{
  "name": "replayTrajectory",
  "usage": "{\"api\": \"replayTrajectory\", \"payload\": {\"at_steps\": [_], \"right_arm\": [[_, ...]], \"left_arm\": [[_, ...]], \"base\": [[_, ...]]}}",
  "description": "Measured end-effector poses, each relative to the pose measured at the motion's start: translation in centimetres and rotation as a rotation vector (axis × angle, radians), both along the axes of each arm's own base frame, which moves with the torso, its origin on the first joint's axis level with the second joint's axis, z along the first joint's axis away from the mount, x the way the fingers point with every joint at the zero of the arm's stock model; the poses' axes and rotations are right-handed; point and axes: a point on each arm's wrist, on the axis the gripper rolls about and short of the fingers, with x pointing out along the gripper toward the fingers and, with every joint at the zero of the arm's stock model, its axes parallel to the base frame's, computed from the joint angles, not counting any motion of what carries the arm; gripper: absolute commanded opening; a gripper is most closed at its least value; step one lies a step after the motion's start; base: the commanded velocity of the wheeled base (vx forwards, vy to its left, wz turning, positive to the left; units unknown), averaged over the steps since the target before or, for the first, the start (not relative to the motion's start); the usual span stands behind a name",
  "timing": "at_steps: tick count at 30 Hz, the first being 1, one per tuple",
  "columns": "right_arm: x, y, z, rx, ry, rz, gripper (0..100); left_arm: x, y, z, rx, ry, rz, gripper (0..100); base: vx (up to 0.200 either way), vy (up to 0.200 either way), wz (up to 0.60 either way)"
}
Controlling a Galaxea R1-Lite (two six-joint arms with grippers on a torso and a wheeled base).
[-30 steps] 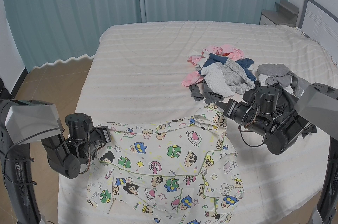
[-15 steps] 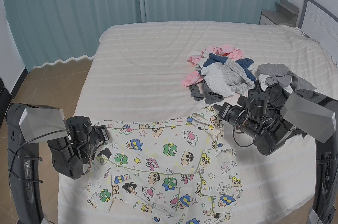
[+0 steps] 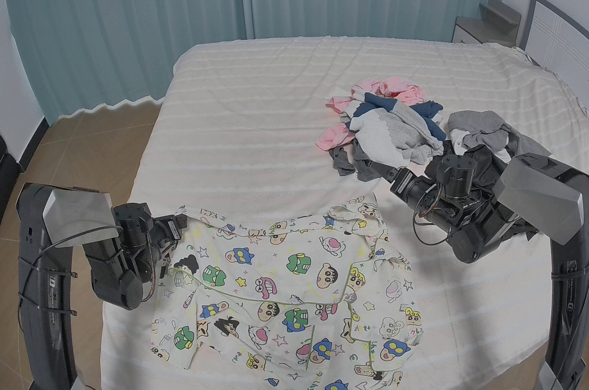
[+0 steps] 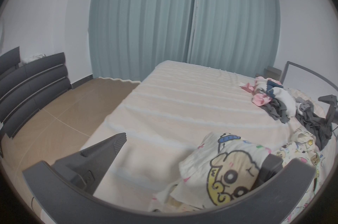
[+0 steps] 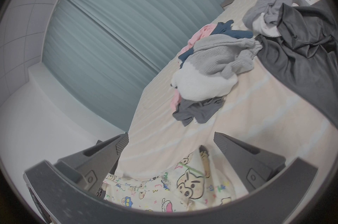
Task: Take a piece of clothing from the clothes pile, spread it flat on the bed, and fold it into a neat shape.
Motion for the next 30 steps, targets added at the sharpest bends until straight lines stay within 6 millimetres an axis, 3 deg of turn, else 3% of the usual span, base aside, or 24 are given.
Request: {"api": "replayTrajectory", "payload": {"at_steps": [5,10,16,22,30], "right_arm": [[-0.3,-1.0,0.2,0.017,0.021,-0.023,100],[-2.2,-1.5,0.7,0.019,0.060,-0.024,100],[-6.1,-2.1,2.7,0.018,0.088,-0.014,100],[-10.3,-3.0,5.9,0.027,0.062,-0.008,100],[-16.8,-4.8,9.4,0.039,0.022,-0.007,100]], "left_arm": [[0.1,1.5,0.5,0.010,-0.012,0.048,100],[-0.8,3.4,1.9,-0.001,-0.020,0.046,100],[-3.2,5.0,4.1,-0.081,0.049,-0.036,100],[-5.7,5.4,6.6,-0.294,0.171,-0.061,100],[-11.7,4.7,9.1,-0.529,0.480,-0.096,100]], "base": [[0.000,0.000,0.00],[0.000,0.000,0.00],[0.000,0.000,0.00],[0.000,0.000,0.00],[0.000,0.000,0.00]]}}
